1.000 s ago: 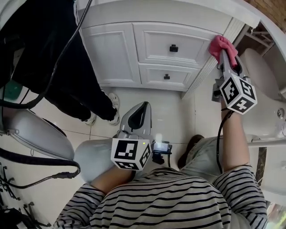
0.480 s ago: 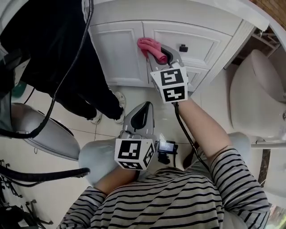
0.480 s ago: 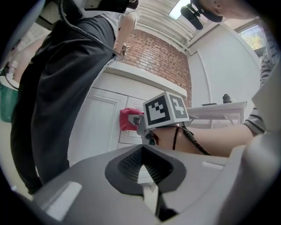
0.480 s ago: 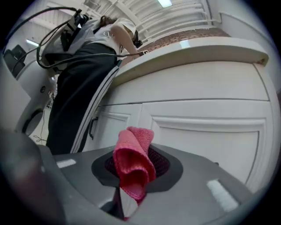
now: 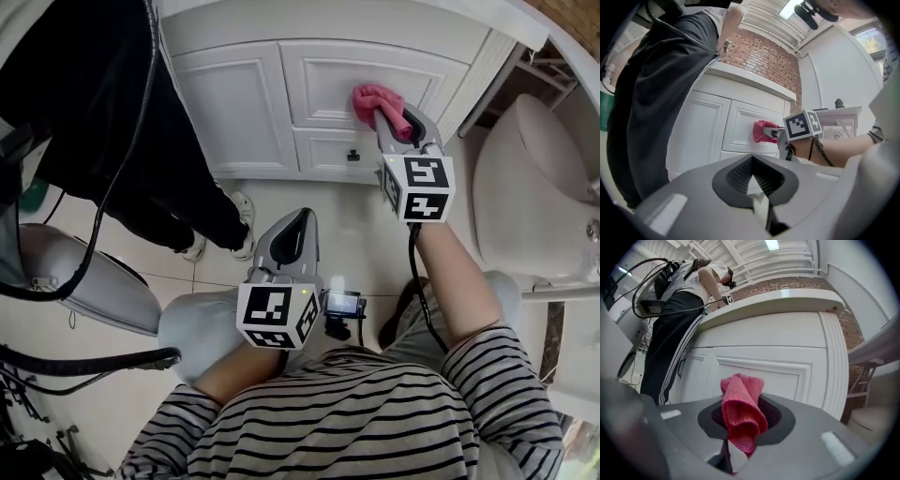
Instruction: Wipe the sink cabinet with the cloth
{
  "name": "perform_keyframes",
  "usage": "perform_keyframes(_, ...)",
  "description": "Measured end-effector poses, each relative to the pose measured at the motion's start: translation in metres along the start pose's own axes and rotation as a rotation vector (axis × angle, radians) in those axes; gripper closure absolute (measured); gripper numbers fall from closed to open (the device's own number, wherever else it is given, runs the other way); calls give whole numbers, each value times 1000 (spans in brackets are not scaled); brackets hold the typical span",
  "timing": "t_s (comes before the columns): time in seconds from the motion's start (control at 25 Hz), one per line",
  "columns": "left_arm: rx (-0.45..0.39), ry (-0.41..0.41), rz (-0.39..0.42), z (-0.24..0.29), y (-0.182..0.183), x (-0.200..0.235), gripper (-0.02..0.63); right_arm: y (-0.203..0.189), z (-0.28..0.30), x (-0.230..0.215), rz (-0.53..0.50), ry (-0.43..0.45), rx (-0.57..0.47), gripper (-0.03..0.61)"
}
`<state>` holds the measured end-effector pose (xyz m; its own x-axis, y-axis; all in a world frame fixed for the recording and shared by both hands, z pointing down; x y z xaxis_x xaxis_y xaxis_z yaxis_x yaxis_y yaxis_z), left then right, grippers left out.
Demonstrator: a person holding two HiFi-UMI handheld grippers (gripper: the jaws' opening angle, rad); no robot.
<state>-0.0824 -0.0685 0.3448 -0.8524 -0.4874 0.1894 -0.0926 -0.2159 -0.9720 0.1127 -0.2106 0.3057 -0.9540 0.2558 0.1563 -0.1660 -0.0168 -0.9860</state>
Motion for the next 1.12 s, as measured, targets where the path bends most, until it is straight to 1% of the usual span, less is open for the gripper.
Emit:
perform_keyframes(0.16, 2, -1, 10, 2, -1, -5, 620, -14, -15, -47, 39, -136, 36, 488)
perform_keyframes(0.32, -5, -9, 0, 0, 2, -9, 620, -18, -55, -94, 80, -289, 60, 488)
perform_keyframes(0.36, -10, -12, -6, -1, 4, -9, 620, -19, -64, -99, 100, -315, 61, 488)
perform_keyframes(0.4, -17, -15, -10, -2, 6, -10, 620, -20, -70, -98, 122, -320, 58, 488)
perform_keyframes(0.44, -23, -18, -10, -3, 7, -10, 620, -20, -70, -91, 139, -301, 51, 488)
perform_keyframes(0.48, -28, -21, -9, -4, 8, -10, 620, -21, -66, -78, 145, -259, 42, 488)
perform_keyframes(0.52, -31, -21, -8, -4, 9, -10, 620, -21, -57, -58, 142, -198, 35, 488)
perform_keyframes(0.6, -31, -15, -12, -5, 8, -8, 620, -23, -31, -6, 120, -45, 29, 488)
perform_keyframes(0.68, -27, 1, -18, -6, 6, -2, 620, -26, 0, 50, 82, 102, 24, 488)
perform_keyframes(0.72, -25, 10, -21, -6, 6, 1, 620, -29, 16, 75, 55, 157, 24, 488)
perform_keyframes(0.8, -24, 24, -26, -6, 6, 8, 620, -35, 44, 109, -8, 221, 35, 488)
perform_keyframes(0.88, -22, 29, -24, -5, 5, 11, 620, -44, 61, 121, -63, 234, 55, 488)
perform_keyframes(0.92, -20, 28, -22, -5, 4, 11, 620, -49, 63, 117, -76, 223, 68, 488)
perform_keyframes(1.0, -15, 22, -23, -4, 3, 12, 620, -62, 59, 94, -65, 173, 97, 488)
perform_keyframes(1.12, -13, 10, -30, -3, 4, 11, 620, -76, 35, 41, -16, 58, 129, 486)
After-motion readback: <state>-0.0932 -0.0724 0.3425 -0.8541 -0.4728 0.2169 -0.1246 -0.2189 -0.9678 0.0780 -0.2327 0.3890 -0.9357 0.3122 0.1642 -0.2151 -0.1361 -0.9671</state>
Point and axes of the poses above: the fingertips, and each gripper's own axes: z forward along the fingers, x to its left, y out of its top, the point moved 7 cm from there along -z, backward along the fingers
